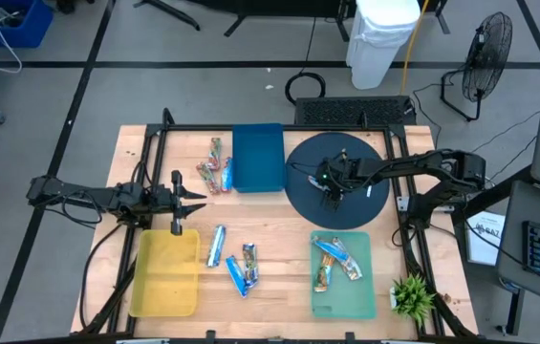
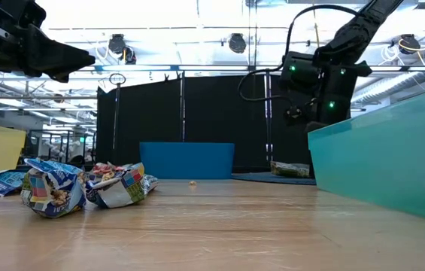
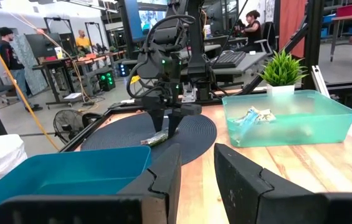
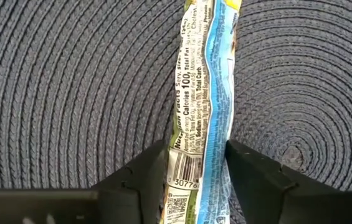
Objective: Pick and place Granola Bars by type
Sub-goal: Put the yellow granola bar into the green bin
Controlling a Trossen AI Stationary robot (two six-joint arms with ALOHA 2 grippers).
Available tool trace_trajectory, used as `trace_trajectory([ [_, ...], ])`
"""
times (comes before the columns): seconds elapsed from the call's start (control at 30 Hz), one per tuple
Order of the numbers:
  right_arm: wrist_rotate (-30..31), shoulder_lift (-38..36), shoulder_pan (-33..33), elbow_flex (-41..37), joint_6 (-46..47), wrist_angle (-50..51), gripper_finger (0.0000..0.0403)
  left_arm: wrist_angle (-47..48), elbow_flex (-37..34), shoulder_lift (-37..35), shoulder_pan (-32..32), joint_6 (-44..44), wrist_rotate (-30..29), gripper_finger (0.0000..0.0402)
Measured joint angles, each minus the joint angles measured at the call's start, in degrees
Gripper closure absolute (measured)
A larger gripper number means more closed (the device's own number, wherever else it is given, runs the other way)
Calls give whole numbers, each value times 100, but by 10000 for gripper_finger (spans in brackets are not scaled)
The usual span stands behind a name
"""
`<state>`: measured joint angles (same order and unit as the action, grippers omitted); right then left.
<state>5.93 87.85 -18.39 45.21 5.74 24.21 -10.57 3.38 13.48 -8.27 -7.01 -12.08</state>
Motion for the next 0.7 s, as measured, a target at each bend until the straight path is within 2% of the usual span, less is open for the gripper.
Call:
trace_trajectory([
  [0.17,-2,0,0,0,-65,0,284,0,0,1,0,0,1,300],
  [0.4,-11,-11,0,0,-230,-4,383,0,0,-1,0,0,0,300],
  [0.7,-13,-11,0,0,-299,-4,398,0,0,1,-1,-1,0,300],
])
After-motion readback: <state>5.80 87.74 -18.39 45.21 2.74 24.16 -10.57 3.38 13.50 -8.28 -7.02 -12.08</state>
